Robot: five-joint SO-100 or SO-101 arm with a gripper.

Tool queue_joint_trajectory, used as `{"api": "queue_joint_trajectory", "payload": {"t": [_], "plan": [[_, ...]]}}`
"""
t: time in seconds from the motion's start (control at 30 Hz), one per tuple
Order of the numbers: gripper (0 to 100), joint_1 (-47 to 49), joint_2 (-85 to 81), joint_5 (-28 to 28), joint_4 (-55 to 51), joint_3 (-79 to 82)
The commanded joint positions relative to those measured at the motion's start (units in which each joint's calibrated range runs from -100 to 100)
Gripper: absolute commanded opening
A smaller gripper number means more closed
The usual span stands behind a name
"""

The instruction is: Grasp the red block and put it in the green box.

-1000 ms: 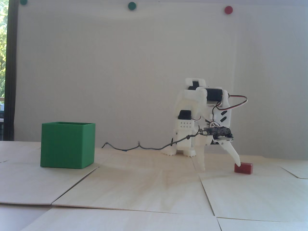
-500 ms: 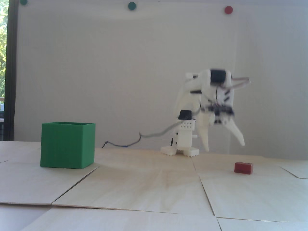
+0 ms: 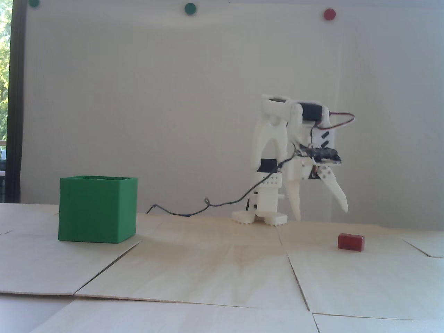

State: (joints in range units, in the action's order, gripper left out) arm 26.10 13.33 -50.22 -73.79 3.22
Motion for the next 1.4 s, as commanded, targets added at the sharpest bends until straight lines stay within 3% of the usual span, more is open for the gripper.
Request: {"api": "queue_joint_trajectory", "payload": {"t": [0.0,0.27,0.77,1.37], "plan": [[39,2.33,-6.10,-0.38,2.97,0.33],[39,1.04,-0.49,-0.48,16.63,-0.38],[40,12.94,0.53,-0.54,16.71,0.33],[39,8.52,7.16,-0.95,17.47,-0.38]]}}
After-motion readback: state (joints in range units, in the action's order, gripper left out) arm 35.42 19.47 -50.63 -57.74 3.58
